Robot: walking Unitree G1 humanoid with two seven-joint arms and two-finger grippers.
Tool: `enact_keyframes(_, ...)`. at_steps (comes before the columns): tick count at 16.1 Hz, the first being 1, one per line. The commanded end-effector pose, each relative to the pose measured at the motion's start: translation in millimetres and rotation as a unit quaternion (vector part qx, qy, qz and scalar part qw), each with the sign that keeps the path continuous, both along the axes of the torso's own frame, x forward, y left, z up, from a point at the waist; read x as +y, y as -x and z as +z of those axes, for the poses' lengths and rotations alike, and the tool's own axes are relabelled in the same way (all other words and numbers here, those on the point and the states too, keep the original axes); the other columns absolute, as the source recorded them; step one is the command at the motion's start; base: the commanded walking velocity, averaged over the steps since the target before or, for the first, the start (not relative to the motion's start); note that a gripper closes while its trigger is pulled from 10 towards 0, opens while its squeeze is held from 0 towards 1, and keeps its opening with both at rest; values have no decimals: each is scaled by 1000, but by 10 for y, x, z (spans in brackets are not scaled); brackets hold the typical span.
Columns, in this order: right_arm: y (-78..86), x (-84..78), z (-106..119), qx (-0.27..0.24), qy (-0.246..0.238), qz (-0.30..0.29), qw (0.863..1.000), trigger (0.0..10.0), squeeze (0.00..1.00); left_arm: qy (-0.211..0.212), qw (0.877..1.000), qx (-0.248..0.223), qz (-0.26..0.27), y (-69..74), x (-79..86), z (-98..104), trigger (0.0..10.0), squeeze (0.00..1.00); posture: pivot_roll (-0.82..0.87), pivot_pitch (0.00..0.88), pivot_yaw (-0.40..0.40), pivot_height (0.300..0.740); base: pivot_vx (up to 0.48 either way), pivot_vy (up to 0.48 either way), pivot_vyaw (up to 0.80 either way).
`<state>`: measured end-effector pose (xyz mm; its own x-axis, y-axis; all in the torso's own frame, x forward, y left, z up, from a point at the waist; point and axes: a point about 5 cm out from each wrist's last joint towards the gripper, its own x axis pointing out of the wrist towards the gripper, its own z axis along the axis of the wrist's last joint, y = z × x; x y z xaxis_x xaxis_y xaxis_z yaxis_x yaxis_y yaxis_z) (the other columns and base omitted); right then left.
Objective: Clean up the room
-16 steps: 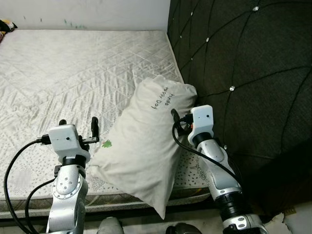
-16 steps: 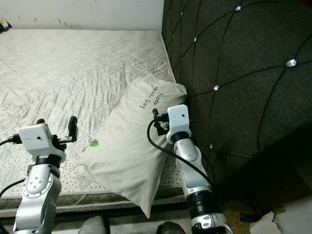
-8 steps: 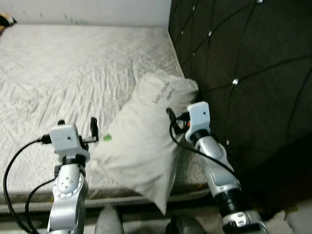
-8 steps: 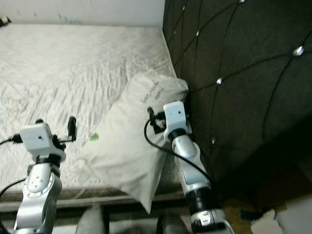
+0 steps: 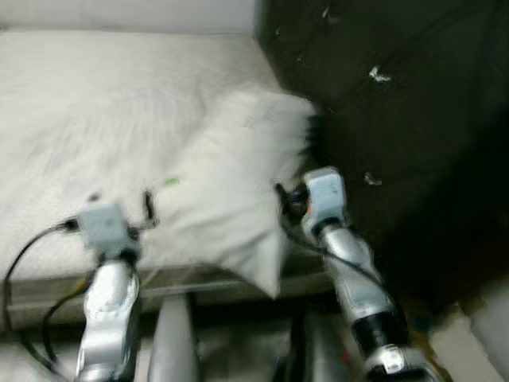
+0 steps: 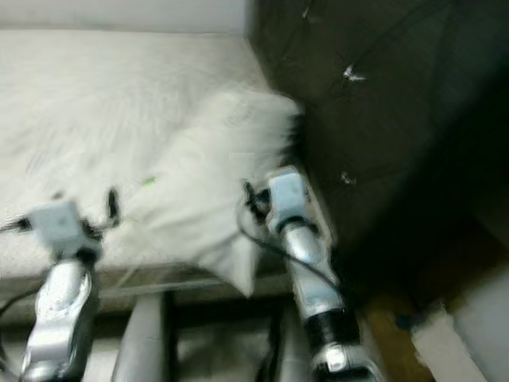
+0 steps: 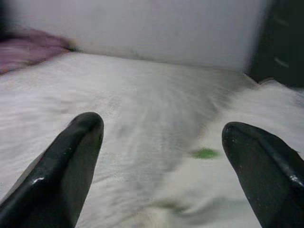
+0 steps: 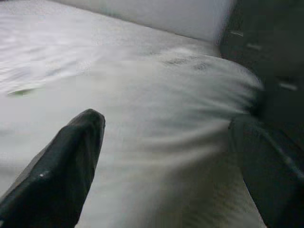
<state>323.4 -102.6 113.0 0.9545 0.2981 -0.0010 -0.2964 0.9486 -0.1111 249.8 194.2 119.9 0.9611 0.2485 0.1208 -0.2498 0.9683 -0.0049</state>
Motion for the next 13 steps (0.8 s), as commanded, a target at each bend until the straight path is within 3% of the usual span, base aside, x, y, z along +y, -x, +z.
enact_keyframes(1, 32, 24, -63, 13, -4, 6, 1000, 10000, 0, 2, 999, 34, 5, 27, 11, -136, 10000, 0, 117, 82, -54, 595, 0, 0, 0)
enact_keyframes(6, 30, 52, -85, 18, 2, 14, 1000, 10000, 0, 9, 999, 35, 17, 45, 40, -145, 10000, 0, 123, 84, -60, 590, 0, 0, 0)
enact_keyframes(11, 33, 60, -86, 18, 0, 16, 1000, 10000, 0, 11, 999, 34, 13, 9, 27, -136, 10000, 0, 119, 86, -54, 525, 0, 0, 0)
enact_keyframes(13, 31, 56, -88, 20, 0, 14, 1000, 10000, 0, 12, 999, 34, 8, -8, 12, -132, 10000, 0, 119, 86, -53, 520, 0, 0, 0)
